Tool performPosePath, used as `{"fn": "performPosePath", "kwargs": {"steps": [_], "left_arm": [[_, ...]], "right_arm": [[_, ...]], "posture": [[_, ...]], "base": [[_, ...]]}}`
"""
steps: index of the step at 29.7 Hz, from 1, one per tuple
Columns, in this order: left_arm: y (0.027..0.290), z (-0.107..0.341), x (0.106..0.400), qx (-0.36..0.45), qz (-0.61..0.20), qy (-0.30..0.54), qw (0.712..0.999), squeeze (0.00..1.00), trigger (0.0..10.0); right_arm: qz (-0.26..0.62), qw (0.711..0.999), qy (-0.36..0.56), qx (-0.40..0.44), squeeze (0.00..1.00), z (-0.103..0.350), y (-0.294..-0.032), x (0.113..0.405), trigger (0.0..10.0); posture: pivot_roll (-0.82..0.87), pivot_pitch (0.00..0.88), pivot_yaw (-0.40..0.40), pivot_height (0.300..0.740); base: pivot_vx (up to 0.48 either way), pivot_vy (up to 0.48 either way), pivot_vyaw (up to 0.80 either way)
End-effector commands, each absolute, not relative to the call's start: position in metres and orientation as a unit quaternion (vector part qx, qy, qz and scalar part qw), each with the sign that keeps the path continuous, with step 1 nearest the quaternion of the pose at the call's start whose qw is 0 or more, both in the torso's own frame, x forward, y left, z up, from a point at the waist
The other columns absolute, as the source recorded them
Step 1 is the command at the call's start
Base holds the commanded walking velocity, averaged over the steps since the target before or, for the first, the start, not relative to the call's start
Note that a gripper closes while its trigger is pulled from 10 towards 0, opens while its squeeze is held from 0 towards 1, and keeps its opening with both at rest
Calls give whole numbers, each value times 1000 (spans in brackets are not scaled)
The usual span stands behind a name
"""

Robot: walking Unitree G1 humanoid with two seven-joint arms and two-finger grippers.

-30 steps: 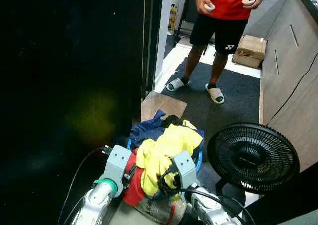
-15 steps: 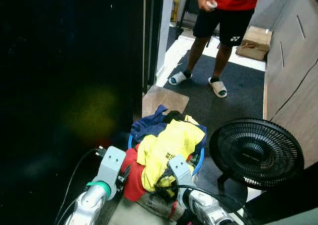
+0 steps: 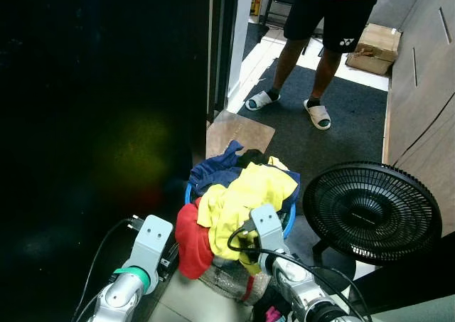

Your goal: Clothes washing

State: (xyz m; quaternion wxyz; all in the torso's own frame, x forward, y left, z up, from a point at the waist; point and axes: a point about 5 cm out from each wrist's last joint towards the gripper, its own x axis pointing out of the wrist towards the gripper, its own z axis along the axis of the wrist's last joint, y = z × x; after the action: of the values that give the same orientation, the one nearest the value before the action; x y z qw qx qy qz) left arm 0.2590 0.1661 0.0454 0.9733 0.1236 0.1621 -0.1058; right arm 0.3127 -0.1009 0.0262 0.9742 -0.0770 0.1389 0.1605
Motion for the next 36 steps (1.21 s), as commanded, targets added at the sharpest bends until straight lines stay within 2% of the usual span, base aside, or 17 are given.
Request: {"fn": "performPosePath", "kwargs": {"steps": [1, 21, 24, 25, 26, 27, 30, 33, 36], "left_arm": [[169, 39, 252, 126, -103, 182, 970, 0, 10000], [163, 41, 259, 127, -110, 181, 969, 0, 10000], [162, 48, 264, 118, -104, 167, 973, 0, 10000], [162, 53, 266, 112, -99, 159, 976, 0, 10000], [162, 53, 266, 112, -99, 159, 976, 0, 10000], [163, 63, 270, 96, -90, 141, 981, 0, 10000], [163, 63, 270, 96, -90, 141, 981, 0, 10000], [163, 115, 287, 49, -71, 54, 995, 0, 10000], [159, 160, 296, 32, -77, -21, 996, 0, 10000]], "right_arm": [[138, 979, 134, -70, 0, 25, -108, 312, 0], [97, 989, 108, -39, 0, 34, -121, 318, 0], [88, 994, 56, -28, 0, 54, -125, 330, 0], [85, 996, 27, -25, 0, 66, -126, 335, 1176], [85, 996, 27, -25, 0, 66, -126, 335, 1176], [86, 996, -13, -29, 0, 81, -127, 339, 10000], [86, 996, -13, -29, 0, 81, -127, 339, 10000], [95, 989, -111, -38, 0, 122, -124, 339, 10000], [97, 980, -169, -28, 0, 153, -118, 332, 10000]], "posture": [[287, 175, 18, 740], [252, 130, 18, 740], [231, 105, 7, 740], [225, 99, 4, 740], [225, 99, 4, 740], [207, 75, -9, 740], [207, 75, -9, 740], [183, 38, -23, 740], [175, 23, -27, 740]], "base": [[0, 0, 0], [0, 0, 0], [0, 0, 0], [0, 0, 0], [0, 0, 0], [0, 0, 0], [0, 0, 0], [0, 0, 0], [0, 0, 0]]}}
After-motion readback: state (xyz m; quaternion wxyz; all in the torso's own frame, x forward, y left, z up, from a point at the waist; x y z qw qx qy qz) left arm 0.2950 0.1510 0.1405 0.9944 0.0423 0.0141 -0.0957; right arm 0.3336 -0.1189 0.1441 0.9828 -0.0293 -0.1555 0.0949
